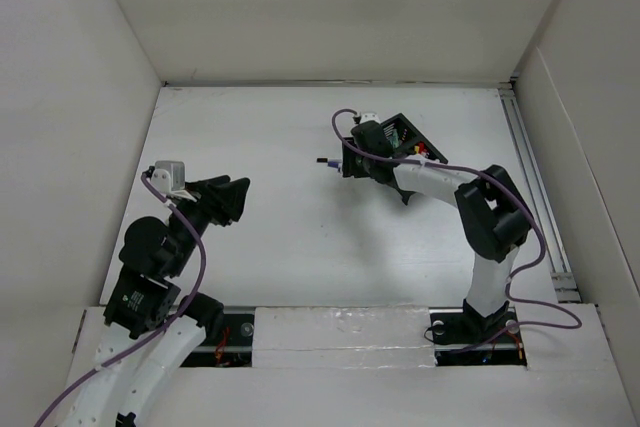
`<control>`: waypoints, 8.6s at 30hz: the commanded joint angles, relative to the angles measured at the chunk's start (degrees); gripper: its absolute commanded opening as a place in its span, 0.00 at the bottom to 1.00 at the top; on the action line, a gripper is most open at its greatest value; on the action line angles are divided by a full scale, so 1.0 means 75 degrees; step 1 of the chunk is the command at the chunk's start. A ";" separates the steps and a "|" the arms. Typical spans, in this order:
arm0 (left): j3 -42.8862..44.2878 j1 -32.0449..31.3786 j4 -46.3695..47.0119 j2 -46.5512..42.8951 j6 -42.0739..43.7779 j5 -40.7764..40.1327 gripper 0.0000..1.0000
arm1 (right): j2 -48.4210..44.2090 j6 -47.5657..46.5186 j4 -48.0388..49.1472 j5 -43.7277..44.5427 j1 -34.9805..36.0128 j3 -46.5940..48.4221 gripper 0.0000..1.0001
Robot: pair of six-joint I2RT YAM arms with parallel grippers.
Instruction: Organize the desk
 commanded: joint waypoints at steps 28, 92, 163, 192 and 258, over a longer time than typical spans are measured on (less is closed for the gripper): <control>0.0322 0.0127 0.0360 0.0532 -0.0001 0.0186 0.47 | -0.1241 -0.0393 -0.0518 0.0354 -0.0168 -0.0553 0.54; 0.0474 0.0221 0.0934 0.1224 0.0257 0.0538 0.46 | 0.1255 -0.0581 -0.0740 0.0192 -0.0156 0.1614 0.70; 0.0463 0.0221 0.0946 0.1224 0.0257 0.0655 0.46 | -0.0233 0.2104 -0.1513 0.1901 0.1074 -0.0836 0.25; 0.0451 0.0221 0.0957 0.1224 0.0256 0.0667 0.46 | -0.4156 0.1166 0.0266 0.2216 0.0678 -0.1667 0.00; 0.0416 0.0221 0.0934 0.1165 0.0257 0.0679 0.46 | 0.0903 0.1575 -0.1021 0.2956 0.0653 0.1484 0.46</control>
